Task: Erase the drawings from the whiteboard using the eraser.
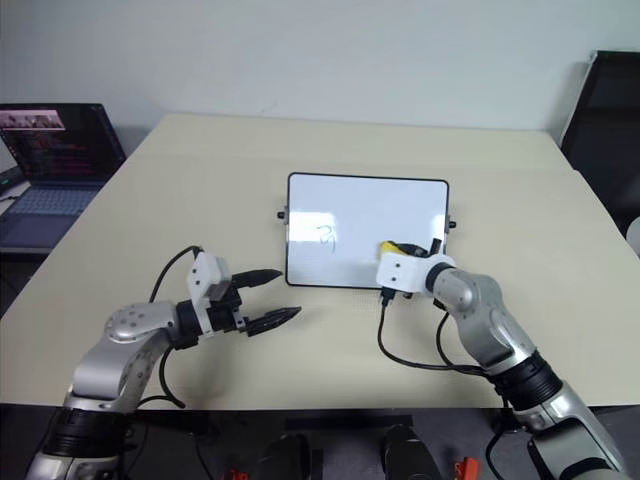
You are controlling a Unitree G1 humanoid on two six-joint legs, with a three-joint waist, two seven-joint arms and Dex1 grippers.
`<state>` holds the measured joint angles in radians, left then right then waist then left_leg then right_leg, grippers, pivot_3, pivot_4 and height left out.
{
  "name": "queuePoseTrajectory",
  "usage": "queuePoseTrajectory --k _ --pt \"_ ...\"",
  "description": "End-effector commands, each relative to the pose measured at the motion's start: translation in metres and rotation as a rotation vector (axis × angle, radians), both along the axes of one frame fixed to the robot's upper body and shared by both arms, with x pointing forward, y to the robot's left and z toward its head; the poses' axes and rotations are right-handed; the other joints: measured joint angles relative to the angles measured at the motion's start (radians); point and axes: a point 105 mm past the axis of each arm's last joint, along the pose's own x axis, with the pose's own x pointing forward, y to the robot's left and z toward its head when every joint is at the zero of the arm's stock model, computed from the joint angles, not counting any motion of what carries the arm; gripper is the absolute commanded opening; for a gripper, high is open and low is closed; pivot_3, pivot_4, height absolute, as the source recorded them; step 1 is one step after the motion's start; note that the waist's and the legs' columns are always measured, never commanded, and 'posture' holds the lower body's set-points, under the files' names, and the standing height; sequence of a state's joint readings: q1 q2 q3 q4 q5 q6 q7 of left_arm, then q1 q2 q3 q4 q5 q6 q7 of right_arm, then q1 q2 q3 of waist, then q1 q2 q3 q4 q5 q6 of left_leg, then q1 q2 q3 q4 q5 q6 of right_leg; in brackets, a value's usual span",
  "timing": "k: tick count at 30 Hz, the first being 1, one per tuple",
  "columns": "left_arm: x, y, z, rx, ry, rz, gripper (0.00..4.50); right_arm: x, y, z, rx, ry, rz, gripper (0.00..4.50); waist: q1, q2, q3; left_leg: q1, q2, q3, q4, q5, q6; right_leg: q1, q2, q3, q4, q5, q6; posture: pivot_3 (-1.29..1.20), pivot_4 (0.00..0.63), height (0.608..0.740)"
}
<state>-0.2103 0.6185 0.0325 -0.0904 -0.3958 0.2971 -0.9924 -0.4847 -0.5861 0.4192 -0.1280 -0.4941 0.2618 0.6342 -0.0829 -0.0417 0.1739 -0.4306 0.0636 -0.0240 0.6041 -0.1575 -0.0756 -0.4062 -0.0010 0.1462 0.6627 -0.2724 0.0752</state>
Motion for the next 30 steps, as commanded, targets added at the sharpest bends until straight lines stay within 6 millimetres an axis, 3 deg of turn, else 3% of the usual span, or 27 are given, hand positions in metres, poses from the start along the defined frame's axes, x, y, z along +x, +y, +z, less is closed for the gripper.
queuePoseTrajectory --k 1,5,9,15,24,30 --pt "-0.001 -0.007 0.014 -0.008 -0.057 -0.03 4.5 -0.015 0.0 -0.023 -0.063 0.106 0.05 1.17 0.0 0.0 0.0 0.0 0.0 0.0 -0.001 0.0 0.0 0.0 0.0 0.0 0.0 0.0 0.0 0.0 0.15 0.74" --pt "-0.001 -0.008 0.014 -0.009 -0.057 -0.031 4.5 -0.011 -0.012 -0.026 -0.095 0.099 0.003 1.17 -0.002 0.0 0.0 0.0 0.0 0.0 -0.002 0.0 0.0 -0.001 0.001 0.0 0.0 0.0 0.0 0.0 0.15 0.74" --pt "-0.001 -0.007 0.014 -0.008 -0.057 -0.033 4.5 0.003 -0.013 -0.006 -0.039 -0.004 -0.049 1.17 -0.001 0.0 0.0 0.0 0.0 0.0 0.001 0.0 0.0 -0.001 0.0 0.0 0.0 0.0 0.0 0.0 0.15 0.74" --pt "-0.001 -0.008 0.015 -0.007 -0.058 -0.038 4.5 0.01 0.016 0.026 0.085 -0.152 0.011 1.16 -0.005 0.0 0.001 0.0 0.0 0.001 0.003 0.0 0.0 -0.001 0.0 0.002 0.0 0.0 0.0 0.0 0.15 0.74" --pt "-0.001 -0.007 0.015 -0.008 -0.055 -0.027 4.5 0.001 0.007 -0.005 0.039 0.016 -0.013 1.16 0.001 0.0 0.001 -0.002 0.0 0.0 -0.007 0.0 -0.001 -0.004 0.001 0.0 0.0 0.0 0.0 0.0 0.15 0.74" --pt "0.0 0.006 0.015 -0.032 -0.042 0.043 4.5 -0.001 -0.007 0.006 0.15 0.023 -0.077 1.16 0.0 0.0 0.001 -0.002 0.0 -0.001 -0.005 0.0 0.0 -0.003 0.001 -0.001 0.0 -0.001 0.001 0.0 0.15 0.74"
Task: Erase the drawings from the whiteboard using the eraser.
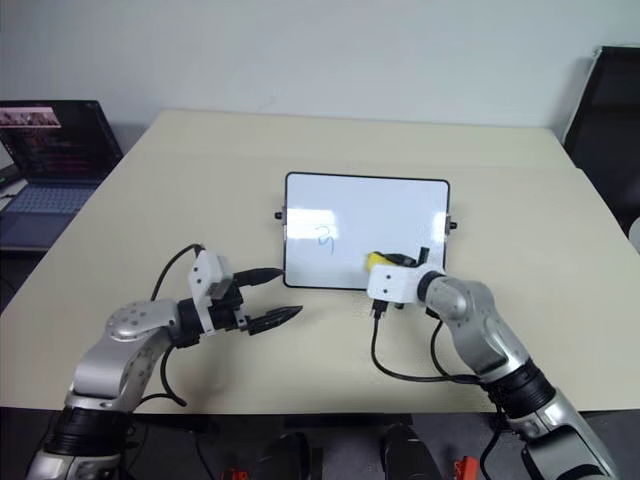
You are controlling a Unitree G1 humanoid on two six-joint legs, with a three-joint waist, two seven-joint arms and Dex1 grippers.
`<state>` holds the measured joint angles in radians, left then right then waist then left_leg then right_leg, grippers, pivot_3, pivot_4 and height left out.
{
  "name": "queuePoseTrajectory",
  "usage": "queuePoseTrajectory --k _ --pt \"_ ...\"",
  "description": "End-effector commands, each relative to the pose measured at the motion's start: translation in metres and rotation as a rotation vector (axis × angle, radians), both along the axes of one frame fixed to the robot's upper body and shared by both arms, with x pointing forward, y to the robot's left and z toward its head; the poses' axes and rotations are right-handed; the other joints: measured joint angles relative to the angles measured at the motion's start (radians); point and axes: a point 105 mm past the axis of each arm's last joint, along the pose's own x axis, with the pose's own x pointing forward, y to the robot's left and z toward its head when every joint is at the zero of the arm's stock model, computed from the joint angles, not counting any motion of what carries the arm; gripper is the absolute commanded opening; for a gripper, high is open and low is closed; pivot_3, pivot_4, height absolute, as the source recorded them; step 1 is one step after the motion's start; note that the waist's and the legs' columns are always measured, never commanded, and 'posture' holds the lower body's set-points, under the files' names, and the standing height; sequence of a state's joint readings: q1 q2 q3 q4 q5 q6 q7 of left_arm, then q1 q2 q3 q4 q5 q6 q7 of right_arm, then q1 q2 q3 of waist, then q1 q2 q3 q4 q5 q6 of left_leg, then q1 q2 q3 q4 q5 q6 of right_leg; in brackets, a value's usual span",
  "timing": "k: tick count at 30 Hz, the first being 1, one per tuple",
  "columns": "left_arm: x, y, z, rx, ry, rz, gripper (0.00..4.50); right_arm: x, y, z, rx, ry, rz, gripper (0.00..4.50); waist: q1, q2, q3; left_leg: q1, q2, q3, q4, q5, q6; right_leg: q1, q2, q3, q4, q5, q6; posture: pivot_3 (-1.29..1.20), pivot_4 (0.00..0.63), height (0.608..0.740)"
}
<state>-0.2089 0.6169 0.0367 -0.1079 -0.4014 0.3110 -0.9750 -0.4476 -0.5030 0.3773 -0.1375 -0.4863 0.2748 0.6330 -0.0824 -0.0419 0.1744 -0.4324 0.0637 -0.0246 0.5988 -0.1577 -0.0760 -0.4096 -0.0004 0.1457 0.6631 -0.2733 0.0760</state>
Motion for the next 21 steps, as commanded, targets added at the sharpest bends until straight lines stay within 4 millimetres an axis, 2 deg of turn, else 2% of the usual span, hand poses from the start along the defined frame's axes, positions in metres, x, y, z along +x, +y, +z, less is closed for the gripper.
queuePoseTrajectory --k 1,4,8,11,15,21 --pt "0.0 0.01 0.011 -0.029 -0.035 0.047 4.5 0.001 -0.019 0.011 0.07 0.002 -0.076 1.16 0.0 0.0 0.0 0.0 0.0 0.0 0.001 0.0 0.0 0.0 0.0 0.0 0.0 0.0 0.0 0.0 0.15 0.74" --pt "0.0 0.018 0.011 -0.045 -0.031 0.092 4.5 -0.002 -0.02 0.021 0.165 0.003 -0.09 1.16 0.0 0.0 0.0 0.0 0.0 0.0 0.002 0.0 0.0 0.0 0.0 0.0 0.0 0.0 0.0 0.0 0.15 0.74" --pt "0.005 0.03 0.021 -0.098 -0.058 0.187 4.5 -0.019 -0.004 0.044 0.432 0.07 -0.043 1.16 0.0 0.0 0.0 0.0 0.0 0.0 0.0 0.0 0.0 0.0 0.0 0.0 0.0 0.0 0.0 0.0 0.15 0.74" --pt "0.005 0.035 0.026 -0.124 -0.064 0.226 4.5 -0.033 0.004 0.053 0.571 0.146 -0.003 1.16 0.0 0.0 0.0 0.0 0.001 0.0 -0.002 0.0 0.0 -0.001 0.0 0.0 0.0 0.0 0.0 0.0 0.15 0.74" --pt "0.0 0.046 0.034 -0.139 -0.081 0.296 4.5 -0.065 0.002 0.048 0.717 0.295 0.034 1.16 0.002 0.0 0.0 0.0 0.0 0.0 -0.004 0.0 0.0 0.0 0.0 -0.001 -0.001 -0.001 0.001 0.0 0.15 0.74" --pt "-0.005 0.047 0.046 -0.147 -0.097 0.343 4.5 -0.08 -0.004 0.035 0.784 0.375 0.002 1.16 0.001 0.0 0.0 0.0 0.0 0.0 -0.004 0.0 -0.001 -0.001 0.0 0.0 -0.001 -0.001 0.0 0.0 0.15 0.74"
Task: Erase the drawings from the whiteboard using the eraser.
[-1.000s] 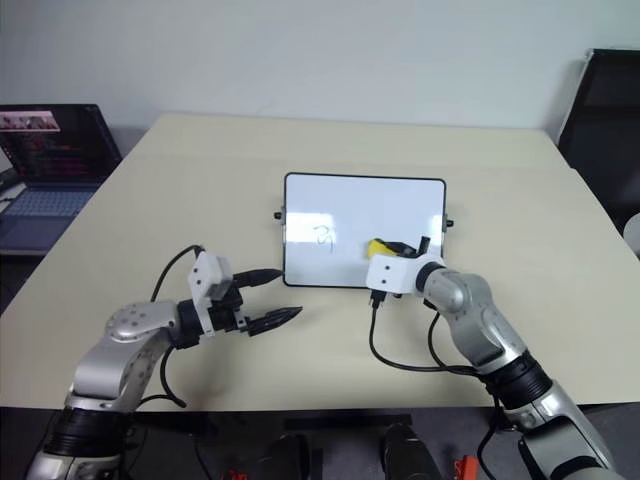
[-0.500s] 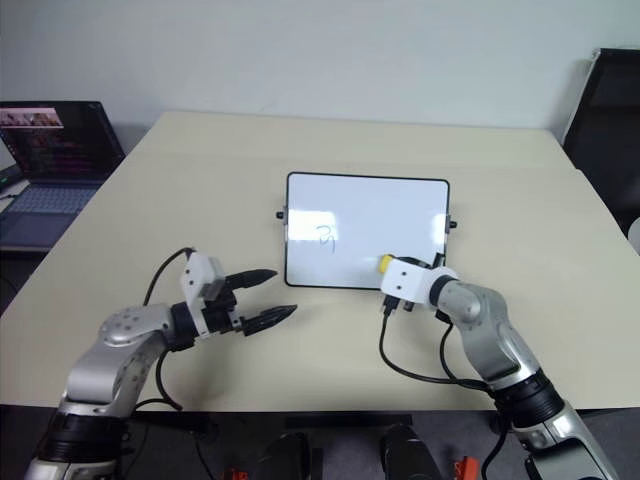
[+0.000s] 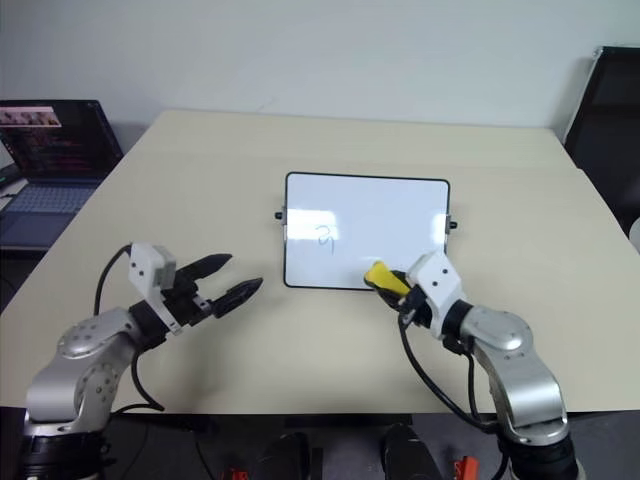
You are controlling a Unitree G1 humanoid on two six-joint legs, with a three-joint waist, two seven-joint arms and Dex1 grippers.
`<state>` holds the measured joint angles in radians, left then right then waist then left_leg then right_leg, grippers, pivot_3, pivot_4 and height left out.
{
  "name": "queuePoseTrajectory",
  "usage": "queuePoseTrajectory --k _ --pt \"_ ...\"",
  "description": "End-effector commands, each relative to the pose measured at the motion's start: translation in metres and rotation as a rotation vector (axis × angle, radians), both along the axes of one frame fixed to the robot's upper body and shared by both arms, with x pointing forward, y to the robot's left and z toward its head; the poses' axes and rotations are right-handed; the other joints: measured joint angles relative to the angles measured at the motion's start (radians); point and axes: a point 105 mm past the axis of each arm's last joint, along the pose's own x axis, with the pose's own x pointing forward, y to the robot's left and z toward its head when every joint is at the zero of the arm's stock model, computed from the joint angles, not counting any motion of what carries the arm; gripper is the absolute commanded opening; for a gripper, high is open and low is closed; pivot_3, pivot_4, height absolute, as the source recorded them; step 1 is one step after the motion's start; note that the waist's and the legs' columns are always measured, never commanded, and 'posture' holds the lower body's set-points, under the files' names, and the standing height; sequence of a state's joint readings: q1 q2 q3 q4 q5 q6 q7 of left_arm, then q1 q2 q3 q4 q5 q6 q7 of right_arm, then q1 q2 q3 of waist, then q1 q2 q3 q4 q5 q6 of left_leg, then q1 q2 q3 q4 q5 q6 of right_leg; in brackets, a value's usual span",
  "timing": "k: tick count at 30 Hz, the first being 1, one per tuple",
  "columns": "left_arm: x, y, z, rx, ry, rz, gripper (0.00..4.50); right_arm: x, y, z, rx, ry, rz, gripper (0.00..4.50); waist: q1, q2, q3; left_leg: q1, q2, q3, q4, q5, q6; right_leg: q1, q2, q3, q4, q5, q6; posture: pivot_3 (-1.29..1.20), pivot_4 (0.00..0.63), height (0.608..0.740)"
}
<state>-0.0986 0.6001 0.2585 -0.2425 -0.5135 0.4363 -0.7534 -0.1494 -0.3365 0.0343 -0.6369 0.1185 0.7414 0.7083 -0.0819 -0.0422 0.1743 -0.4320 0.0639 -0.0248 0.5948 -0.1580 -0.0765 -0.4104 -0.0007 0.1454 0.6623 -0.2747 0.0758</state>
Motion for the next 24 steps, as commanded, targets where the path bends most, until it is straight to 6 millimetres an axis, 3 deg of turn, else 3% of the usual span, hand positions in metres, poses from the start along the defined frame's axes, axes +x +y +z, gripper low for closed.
queuePoseTrajectory --k 1,11,15,19,24 --pt "-0.004 -0.002 0.023 -0.005 -0.065 0.02 4.5 -0.009 -0.001 0.005 0.044 -0.01 0.003 1.16 0.0 0.0 0.0 0.0 0.0 0.0 0.0 0.0 0.0 0.0 0.0 0.0 0.0 0.0 0.0 0.0 0.15 0.74" --pt "-0.007 -0.019 0.038 0.009 -0.072 0.026 4.5 -0.001 0.006 0.002 0.066 -0.002 0.013 1.16 -0.001 0.0 0.0 0.0 0.0 0.0 0.0 0.0 0.0 0.0 0.0 0.0 -0.001 0.0 0.0 0.0 0.15 0.74" --pt "-0.007 -0.022 0.036 0.041 -0.066 0.011 4.5 0.016 0.015 0.009 0.016 -0.058 0.012 1.16 -0.004 0.0 0.0 0.0 0.0 0.0 0.0 0.0 0.0 0.0 0.0 0.0 0.0 0.0 0.0 0.0 0.15 0.74" --pt "-0.003 -0.016 0.029 0.062 -0.049 0.009 4.5 0.038 0.044 0.028 -0.02 -0.166 0.059 1.16 -0.006 0.0 0.0 0.0 0.0 0.0 0.0 0.0 0.0 -0.001 0.0 0.0 0.0 0.001 -0.001 0.0 0.15 0.74" --pt "-0.001 -0.01 0.02 0.107 -0.025 -0.023 4.5 0.07 0.076 0.036 -0.173 -0.26 0.1 1.16 -0.007 0.0 0.0 0.0 0.0 0.0 0.0 0.0 0.0 -0.001 0.001 0.0 0.0 0.001 -0.001 0.0 0.15 0.74"
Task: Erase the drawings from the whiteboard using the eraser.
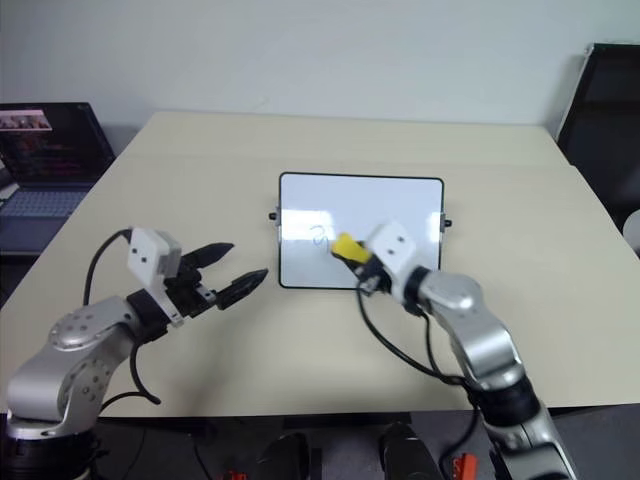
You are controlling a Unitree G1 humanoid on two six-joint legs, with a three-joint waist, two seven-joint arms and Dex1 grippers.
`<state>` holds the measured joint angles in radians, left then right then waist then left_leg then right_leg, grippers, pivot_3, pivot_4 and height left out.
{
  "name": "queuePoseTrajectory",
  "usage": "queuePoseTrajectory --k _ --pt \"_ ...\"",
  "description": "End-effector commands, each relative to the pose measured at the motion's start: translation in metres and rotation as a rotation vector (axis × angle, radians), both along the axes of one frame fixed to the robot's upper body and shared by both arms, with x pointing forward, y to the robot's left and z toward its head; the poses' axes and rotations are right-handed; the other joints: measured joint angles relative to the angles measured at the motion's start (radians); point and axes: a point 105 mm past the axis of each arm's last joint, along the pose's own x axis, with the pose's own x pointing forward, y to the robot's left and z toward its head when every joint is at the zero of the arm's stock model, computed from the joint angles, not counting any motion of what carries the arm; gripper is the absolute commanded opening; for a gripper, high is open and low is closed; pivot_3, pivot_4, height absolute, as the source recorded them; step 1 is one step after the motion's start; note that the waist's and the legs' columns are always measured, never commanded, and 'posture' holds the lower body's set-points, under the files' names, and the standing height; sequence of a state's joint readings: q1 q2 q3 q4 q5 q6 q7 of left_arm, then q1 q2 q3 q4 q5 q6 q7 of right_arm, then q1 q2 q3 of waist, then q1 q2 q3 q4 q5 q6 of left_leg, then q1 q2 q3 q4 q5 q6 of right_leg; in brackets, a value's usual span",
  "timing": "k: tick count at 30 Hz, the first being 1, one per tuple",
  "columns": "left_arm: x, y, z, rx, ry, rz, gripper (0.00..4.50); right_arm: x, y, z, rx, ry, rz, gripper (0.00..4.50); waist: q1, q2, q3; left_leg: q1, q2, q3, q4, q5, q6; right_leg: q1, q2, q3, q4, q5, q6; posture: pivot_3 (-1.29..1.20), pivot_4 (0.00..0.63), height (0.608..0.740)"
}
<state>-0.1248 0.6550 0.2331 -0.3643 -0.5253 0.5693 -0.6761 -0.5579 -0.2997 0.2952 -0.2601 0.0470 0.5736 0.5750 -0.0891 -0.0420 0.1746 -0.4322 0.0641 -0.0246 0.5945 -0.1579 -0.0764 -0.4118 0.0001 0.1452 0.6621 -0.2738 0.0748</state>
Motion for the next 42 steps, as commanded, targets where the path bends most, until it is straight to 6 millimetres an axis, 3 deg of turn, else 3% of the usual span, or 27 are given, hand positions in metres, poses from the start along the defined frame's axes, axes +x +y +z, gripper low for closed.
queuePoseTrajectory --k 1,7,10,16,19,21,24,26,29,34,36,40,42 --pt "0.002 0.003 0.005 0.037 -0.039 -0.029 4.5 0.021 0.015 0.008 -0.104 -0.106 -0.006 1.16 0.001 0.0 0.0 0.0 0.0 0.0 0.0 0.0 0.0 0.0 0.0 0.0 0.0 0.0 0.0 0.0 0.15 0.74" --pt "0.002 0.005 -0.01 0.055 -0.03 -0.071 4.5 0.064 0.031 0.018 -0.235 -0.239 -0.072 1.16 0.003 0.0 0.0 -0.002 0.0 0.0 -0.001 0.0 0.0 -0.001 0.0 -0.001 0.0 0.002 -0.003 0.0 0.15 0.74" --pt "0.0 0.004 -0.016 0.048 -0.024 -0.087 4.5 0.075 0.031 0.008 -0.312 -0.253 -0.078 1.16 0.003 0.0 0.0 -0.002 0.0 0.0 -0.001 0.0 0.0 -0.001 0.0 0.0 0.0 0.002 -0.003 0.0 0.15 0.74" --pt "0.0 0.004 -0.018 0.049 -0.024 -0.098 4.5 0.063 0.022 -0.036 -0.588 -0.182 0.09 1.16 0.002 0.0 0.0 -0.001 0.0 0.0 -0.002 0.0 0.0 -0.001 0.0 -0.001 0.002 0.002 -0.002 0.0 0.15 0.74" --pt "0.0 0.004 -0.018 0.05 -0.025 -0.101 4.5 0.056 0.016 -0.047 -0.695 -0.195 0.156 1.16 0.003 0.0 0.0 0.001 0.0 0.0 0.0 0.0 0.0 0.001 0.0 -0.001 0.002 0.0 -0.001 0.0 0.15 0.74" --pt "0.001 0.004 -0.018 0.047 -0.026 -0.104 4.5 0.062 0.016 -0.037 -0.695 -0.254 0.118 1.16 0.002 0.0 0.0 0.002 0.0 0.0 0.001 0.0 0.0 0.002 0.0 -0.001 0.002 0.0 0.0 0.0 0.15 0.74" --pt "0.001 0.001 -0.018 0.044 -0.026 -0.113 4.5 0.082 0.019 0.001 -0.594 -0.406 -0.034 1.15 0.001 0.0 0.0 0.002 0.0 0.0 0.001 0.001 0.001 0.001 0.0 -0.001 0.003 0.002 -0.001 0.0 0.15 0.74" --pt "0.001 0.0 -0.019 0.043 -0.024 -0.118 4.5 0.086 0.022 0.016 -0.526 -0.443 -0.08 1.15 0.001 0.0 0.0 0.002 0.0 0.0 0.001 0.002 0.002 0.001 0.0 -0.001 0.004 0.003 -0.002 0.0 0.15 0.74" --pt "0.001 -0.001 -0.019 0.044 -0.023 -0.123 4.5 0.086 0.022 0.006 -0.542 -0.389 -0.055 1.15 0.003 0.0 0.0 0.002 0.0 0.0 0.001 0.003 0.003 0.001 0.0 -0.001 0.003 0.004 -0.002 0.0 0.15 0.74" --pt "0.002 -0.003 -0.018 0.042 -0.023 -0.131 4.5 0.064 0.009 -0.043 -0.713 -0.241 0.121 1.15 0.004 0.0 0.0 0.002 0.0 0.0 0.0 0.002 0.003 0.002 0.0 -0.001 0.002 0.002 -0.001 0.0 0.15 0.74" --pt "0.003 -0.004 -0.018 0.041 -0.023 -0.135 4.5 0.057 0.004 -0.053 -0.764 -0.217 0.167 1.15 0.004 0.0 0.0 0.002 0.0 0.0 -0.001 0.002 0.003 0.002 0.0 -0.001 0.002 0.002 -0.001 0.0 0.15 0.74" --pt "0.003 -0.004 -0.018 0.041 -0.023 -0.139 4.5 0.06 -0.003 -0.052 -0.81 -0.236 0.156 1.15 0.003 0.0 0.0 0.002 0.0 0.0 0.0 0.002 0.003 0.002 0.0 -0.001 0.003 0.002 -0.001 0.0 0.15 0.74" --pt "0.004 -0.004 -0.018 0.04 -0.021 -0.144 4.5 0.077 -0.002 -0.025 -0.751 -0.348 0.028 1.15 0.004 0.0 0.0 0.002 0.0 0.0 0.001 0.002 0.003 0.002 0.0 -0.001 0.003 0.003 -0.001 0.0 0.15 0.74"
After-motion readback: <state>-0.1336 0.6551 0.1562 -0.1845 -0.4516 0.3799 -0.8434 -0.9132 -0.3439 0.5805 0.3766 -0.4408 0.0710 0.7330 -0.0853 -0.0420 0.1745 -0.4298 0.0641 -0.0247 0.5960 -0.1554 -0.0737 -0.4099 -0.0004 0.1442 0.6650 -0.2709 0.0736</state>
